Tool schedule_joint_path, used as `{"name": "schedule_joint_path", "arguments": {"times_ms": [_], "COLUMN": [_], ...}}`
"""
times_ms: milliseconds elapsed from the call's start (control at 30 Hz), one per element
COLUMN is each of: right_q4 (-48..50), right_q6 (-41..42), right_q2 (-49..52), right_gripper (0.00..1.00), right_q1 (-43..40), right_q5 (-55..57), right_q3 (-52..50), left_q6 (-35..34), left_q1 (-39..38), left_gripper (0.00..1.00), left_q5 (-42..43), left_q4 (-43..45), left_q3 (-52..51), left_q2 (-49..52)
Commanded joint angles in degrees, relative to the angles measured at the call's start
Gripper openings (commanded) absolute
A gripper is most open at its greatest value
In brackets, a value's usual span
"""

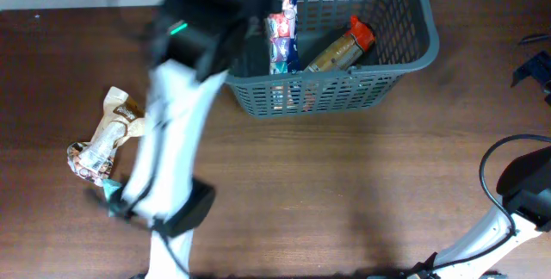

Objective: Pack container
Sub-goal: 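Return the left gripper to the beige bread-roll wrapper bag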

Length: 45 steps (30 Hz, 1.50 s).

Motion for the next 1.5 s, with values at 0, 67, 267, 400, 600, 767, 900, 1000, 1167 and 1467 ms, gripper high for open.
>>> {"name": "schedule_joint_path", "arguments": {"times_ms": [0,67,267,400,600,767,900,1000,1167,1467], "right_q4": [0.07,0.07,0.07,0.07,0.07,0.07,0.07,0.07,0.07,0.07], "right_q6": [-0.33,-0.33,-0.33,-0.33,-0.33,-0.31,-0.33,-0.33,-0.33,-0.33], "right_q2": [0.09,0.09,0.09,0.09,0.09,0.09,0.09,0.09,0.09,0.09], "right_gripper": [0.99,0.99,0.99,0.99,0.99,0.99,0.99,0.99,0.99,0.99], "right_q1": [0.00,0.00,0.00,0.00,0.00,0.00,0.00,0.00,0.00,0.00], "right_q5": [0.90,0.90,0.90,0.90,0.90,0.90,0.90,0.90,0.90,0.90], "right_q3": [-0.28,-0.31,-0.28,-0.31,-0.28,-0.28,-0.28,-0.31,-0.31,-0.31], "left_q6": [0.00,-0.94,-11.74,-15.28,-31.71,-48.83,-52.98,-52.98,-56.15,-83.34], "left_q1": [0.92,3.02,15.04,22.45,32.20,38.88,41.03,41.16,43.04,52.15], "left_gripper": [1.00,1.00,1.00,1.00,1.00,1.00,1.00,1.00,1.00,1.00], "left_q5": [-10.08,-10.45,0.24,9.57,11.93,21.44,28.72,29.07,24.33,31.95], "left_q4": [-3.50,-6.47,-13.53,-13.53,-13.55,-13.53,-12.37,-10.71,-4.94,-6.67], "left_q3": [0.81,0.81,0.02,-1.42,-9.22,-21.49,-31.43,-37.81,-46.64,-62.14], "left_q2": [-5.35,-6.95,-7.98,-7.98,-7.98,-7.98,-7.82,-7.76,-7.76,-7.74]}}
